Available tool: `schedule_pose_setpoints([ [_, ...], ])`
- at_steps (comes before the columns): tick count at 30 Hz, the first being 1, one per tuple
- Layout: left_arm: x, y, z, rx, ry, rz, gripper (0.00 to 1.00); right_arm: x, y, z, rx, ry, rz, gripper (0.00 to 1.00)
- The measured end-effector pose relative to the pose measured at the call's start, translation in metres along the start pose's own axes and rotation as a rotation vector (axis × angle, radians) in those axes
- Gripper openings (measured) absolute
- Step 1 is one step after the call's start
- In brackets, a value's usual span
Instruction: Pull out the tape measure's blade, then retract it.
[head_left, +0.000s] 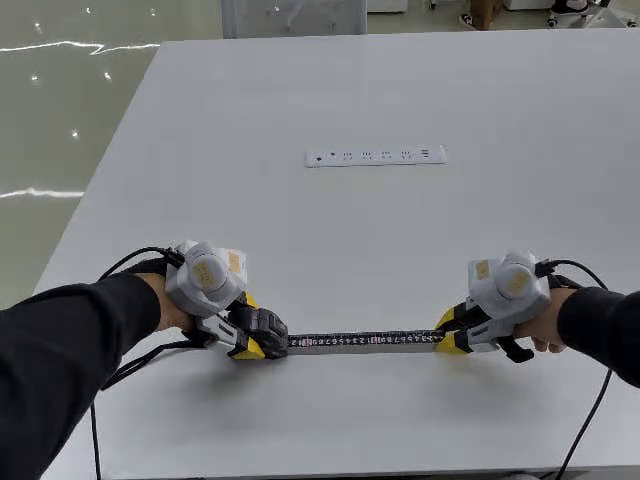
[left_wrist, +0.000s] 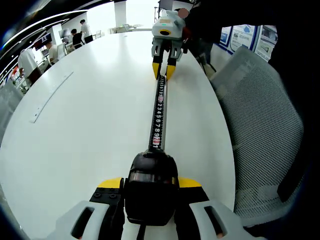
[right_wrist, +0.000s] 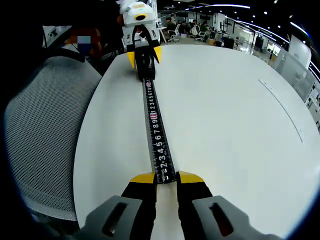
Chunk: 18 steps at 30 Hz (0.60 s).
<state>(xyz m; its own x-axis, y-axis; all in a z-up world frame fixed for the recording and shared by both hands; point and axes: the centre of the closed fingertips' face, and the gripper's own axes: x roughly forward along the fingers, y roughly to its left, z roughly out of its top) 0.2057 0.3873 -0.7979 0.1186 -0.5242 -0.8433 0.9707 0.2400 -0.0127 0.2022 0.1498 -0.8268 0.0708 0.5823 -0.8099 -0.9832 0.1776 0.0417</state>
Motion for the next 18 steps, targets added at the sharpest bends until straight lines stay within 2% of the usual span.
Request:
schedule_pose_setpoints([
  [18, 0.0003, -0.0005, 0.0006, 0.000, 0.000, -0.002, 0.34, -0.0061, 0.0001, -0.0047, 0.015, 0.005, -0.005, 0.11],
])
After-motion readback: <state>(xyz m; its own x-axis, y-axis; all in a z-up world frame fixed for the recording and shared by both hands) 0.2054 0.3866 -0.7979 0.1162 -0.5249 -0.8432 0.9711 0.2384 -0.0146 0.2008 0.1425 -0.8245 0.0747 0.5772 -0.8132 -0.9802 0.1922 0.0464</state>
